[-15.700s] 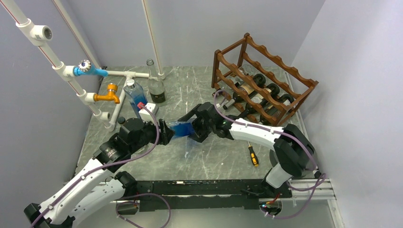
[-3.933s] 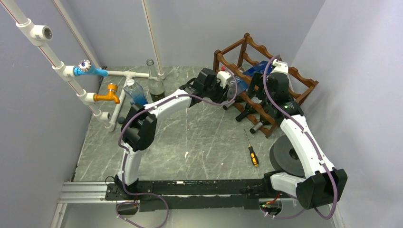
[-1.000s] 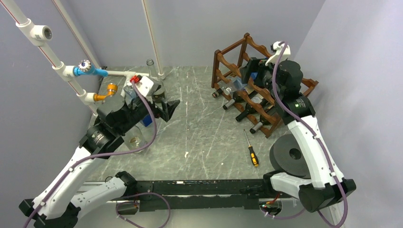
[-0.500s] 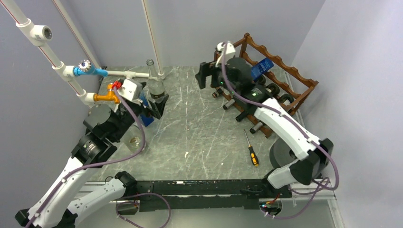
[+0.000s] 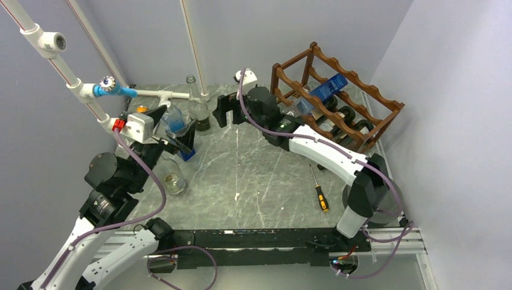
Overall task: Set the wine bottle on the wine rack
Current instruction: Pick up the wine bottle from the center of the board.
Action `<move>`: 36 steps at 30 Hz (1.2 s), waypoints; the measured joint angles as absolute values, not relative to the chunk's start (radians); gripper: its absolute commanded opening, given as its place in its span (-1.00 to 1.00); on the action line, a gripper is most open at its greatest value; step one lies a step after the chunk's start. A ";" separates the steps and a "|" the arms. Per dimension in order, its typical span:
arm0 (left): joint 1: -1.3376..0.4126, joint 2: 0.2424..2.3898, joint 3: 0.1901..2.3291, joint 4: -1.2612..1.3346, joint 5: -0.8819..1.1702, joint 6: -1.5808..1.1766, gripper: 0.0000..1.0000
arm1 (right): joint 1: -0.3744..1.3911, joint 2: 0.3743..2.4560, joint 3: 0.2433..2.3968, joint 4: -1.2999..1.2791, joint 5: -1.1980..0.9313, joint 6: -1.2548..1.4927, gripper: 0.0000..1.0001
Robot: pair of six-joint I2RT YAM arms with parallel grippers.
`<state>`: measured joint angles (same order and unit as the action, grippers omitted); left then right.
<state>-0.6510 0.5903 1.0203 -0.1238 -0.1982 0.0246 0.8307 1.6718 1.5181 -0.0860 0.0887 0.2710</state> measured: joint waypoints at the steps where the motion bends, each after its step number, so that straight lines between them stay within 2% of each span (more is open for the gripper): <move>1: -0.650 0.591 1.020 -0.125 -0.199 0.024 0.99 | 0.838 1.674 1.517 -0.069 0.086 0.274 0.99; 17: -0.627 0.503 0.989 -0.108 -0.254 0.015 0.98 | 0.987 1.908 1.499 0.355 0.069 0.332 0.99; 27: -0.618 0.505 0.970 -0.087 -0.305 0.015 0.95 | 1.016 2.085 1.604 0.382 0.068 0.356 0.99; 36: -0.618 0.516 0.970 -0.088 -0.382 0.015 0.91 | 1.031 2.196 1.755 0.363 0.097 0.345 0.86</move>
<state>-0.6178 0.5159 0.9703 -0.0879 -0.3817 0.0151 1.0306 2.1960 1.7550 0.3634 0.0967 0.3454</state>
